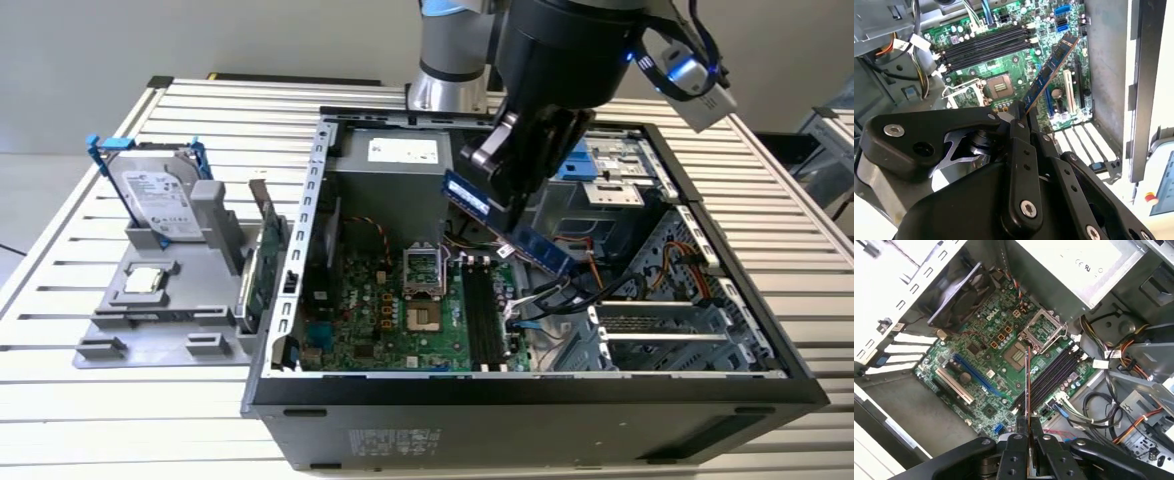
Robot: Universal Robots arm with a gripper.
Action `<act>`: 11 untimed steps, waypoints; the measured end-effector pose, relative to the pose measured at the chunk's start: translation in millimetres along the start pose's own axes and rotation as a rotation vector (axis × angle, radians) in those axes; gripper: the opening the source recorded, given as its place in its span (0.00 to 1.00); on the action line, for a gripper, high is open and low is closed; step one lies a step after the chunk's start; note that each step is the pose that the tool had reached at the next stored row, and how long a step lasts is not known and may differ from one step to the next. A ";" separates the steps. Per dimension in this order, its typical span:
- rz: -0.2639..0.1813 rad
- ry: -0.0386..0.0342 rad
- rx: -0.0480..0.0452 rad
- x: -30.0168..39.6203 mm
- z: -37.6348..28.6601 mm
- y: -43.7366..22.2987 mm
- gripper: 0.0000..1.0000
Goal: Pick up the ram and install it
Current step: 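Insert the ram into the slot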
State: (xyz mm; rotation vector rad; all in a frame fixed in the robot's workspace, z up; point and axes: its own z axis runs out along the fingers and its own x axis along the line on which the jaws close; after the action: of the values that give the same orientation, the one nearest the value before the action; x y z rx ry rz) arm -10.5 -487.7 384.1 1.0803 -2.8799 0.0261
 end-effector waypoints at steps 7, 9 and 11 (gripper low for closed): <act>0.049 -0.0058 -0.0082 -0.1 -0.1 -0.1 0.00; 0.065 -0.0096 -0.0108 -0.2 0.0 -0.1 0.00; 0.081 -0.0138 -0.0134 -0.2 -0.1 -0.1 0.00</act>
State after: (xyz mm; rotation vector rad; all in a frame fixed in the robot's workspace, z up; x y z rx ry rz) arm -10.3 -487.7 384.1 0.9649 -2.9302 0.0035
